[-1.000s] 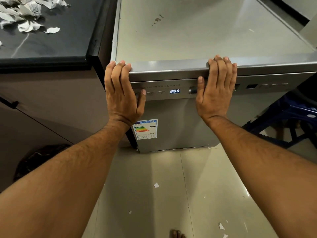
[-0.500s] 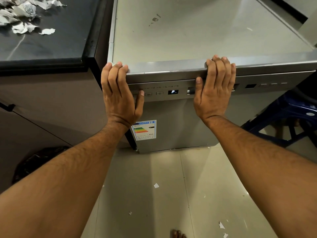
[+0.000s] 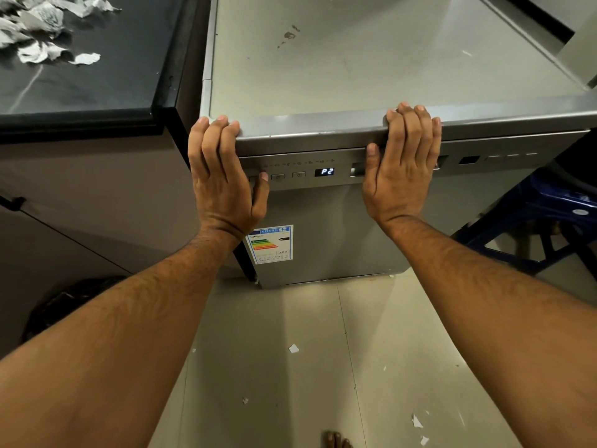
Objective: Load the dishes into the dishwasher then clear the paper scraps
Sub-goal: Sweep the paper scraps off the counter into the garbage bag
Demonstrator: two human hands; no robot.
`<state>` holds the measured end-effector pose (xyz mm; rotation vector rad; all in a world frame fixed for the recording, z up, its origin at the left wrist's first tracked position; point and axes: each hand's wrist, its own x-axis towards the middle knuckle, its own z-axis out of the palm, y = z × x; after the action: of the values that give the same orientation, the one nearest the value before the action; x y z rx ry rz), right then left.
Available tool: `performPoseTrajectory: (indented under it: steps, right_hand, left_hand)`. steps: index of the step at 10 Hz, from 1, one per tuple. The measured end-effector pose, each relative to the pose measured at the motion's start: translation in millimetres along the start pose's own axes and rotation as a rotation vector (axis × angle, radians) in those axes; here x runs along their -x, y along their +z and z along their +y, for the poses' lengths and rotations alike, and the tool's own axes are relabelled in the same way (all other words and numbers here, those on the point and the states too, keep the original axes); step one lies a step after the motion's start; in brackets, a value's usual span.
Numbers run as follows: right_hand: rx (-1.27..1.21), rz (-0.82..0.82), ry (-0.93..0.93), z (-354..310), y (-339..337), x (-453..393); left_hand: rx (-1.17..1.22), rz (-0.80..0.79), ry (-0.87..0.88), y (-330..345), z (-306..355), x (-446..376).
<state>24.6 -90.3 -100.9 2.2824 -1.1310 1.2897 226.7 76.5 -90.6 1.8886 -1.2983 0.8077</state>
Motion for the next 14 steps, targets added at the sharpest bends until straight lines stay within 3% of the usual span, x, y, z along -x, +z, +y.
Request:
performPoseTrajectory:
  steps: [14]
  right_hand:
    - [0.006,-0.017,0.004,-1.4,-0.4,0.4]
  left_hand:
    - [-0.031,0.009,-0.006,1.4,1.4,0.7]
